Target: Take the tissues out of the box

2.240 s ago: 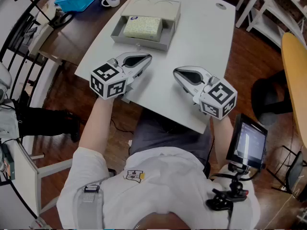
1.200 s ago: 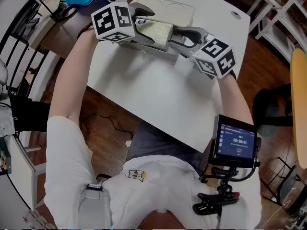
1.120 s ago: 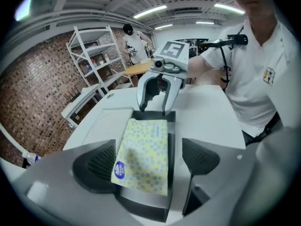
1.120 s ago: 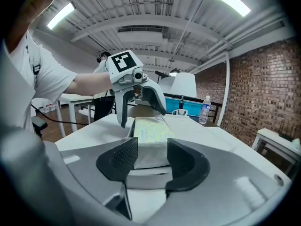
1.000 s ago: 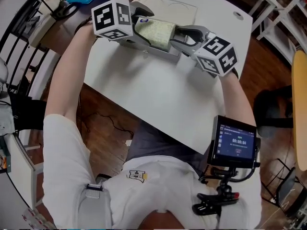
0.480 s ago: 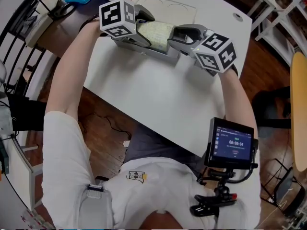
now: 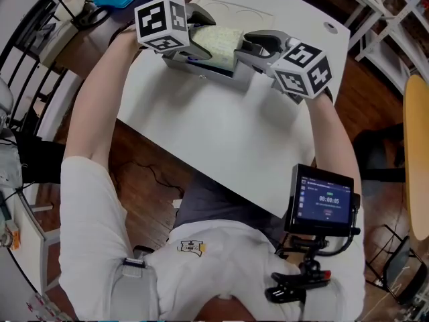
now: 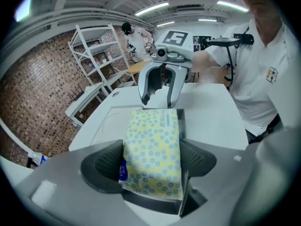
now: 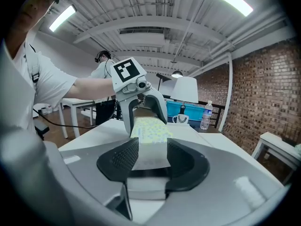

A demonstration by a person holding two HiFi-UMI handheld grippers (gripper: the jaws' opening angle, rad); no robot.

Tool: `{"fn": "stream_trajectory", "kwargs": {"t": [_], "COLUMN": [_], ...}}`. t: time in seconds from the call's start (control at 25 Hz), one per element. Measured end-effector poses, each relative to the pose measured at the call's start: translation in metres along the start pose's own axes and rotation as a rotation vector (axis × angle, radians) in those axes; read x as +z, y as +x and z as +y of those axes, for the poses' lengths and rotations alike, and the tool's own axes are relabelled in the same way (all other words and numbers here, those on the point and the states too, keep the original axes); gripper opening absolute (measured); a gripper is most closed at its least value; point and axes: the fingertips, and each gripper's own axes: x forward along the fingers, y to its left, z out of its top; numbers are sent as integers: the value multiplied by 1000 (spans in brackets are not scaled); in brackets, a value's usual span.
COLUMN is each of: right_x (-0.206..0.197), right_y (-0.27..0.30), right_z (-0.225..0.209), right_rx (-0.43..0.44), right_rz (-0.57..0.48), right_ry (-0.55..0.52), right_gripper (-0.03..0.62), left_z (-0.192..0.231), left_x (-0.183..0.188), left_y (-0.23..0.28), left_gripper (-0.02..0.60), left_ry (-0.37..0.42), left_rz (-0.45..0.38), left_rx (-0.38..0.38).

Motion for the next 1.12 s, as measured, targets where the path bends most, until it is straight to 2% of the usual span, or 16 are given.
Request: {"fn": "stream_trajectory", "kwargs": {"t": [0.24,0.52,0.8,1.0,1.12], "right_x": [45,99,148,155,151], "right_y": [-15,-16,11,45,70], "right_z": [12,52,82,100,110], "right_rx": [-14,-10,-15,10,22], "right_rz": [-53,-108,-130,-100,-75], "right_ry": [-49,-131,-199,-207,-206], "right_gripper": [170,153,133,132,123], "left_z": [-1,-22,-33,-39,-42], "left_x": [16,15,-14,-48,-74], "left_y": [-47,-113,-170,-185,-185], "left_gripper": [365,365,365,365,365], "left_ry": [16,12,-41,-47,-51], "left_rz": [-2,30,65,104,111], "left_rx": [82,168,216,225,201]}}
